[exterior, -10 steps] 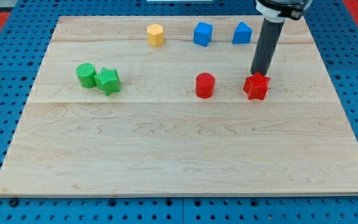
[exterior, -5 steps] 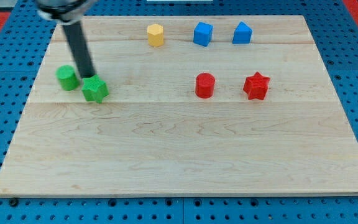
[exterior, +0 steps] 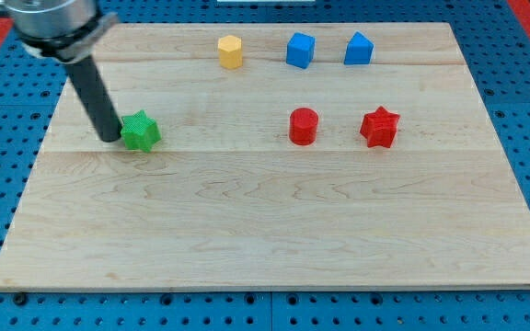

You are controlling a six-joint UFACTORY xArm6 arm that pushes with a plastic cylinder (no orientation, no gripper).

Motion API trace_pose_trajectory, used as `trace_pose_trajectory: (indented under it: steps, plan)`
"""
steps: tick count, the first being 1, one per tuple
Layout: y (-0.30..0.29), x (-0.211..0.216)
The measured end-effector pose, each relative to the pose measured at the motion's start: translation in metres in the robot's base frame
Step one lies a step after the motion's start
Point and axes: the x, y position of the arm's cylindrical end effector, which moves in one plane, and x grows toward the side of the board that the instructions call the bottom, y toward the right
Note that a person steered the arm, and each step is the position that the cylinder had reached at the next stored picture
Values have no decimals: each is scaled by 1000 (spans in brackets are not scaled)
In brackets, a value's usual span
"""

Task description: Slide green star towards center right

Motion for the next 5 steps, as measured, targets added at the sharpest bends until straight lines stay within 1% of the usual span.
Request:
trace_pose_trajectory:
  steps: [2,3,4,5]
  plan:
    - [75,1]
    - [76,18]
    - [82,73]
    - [113,84]
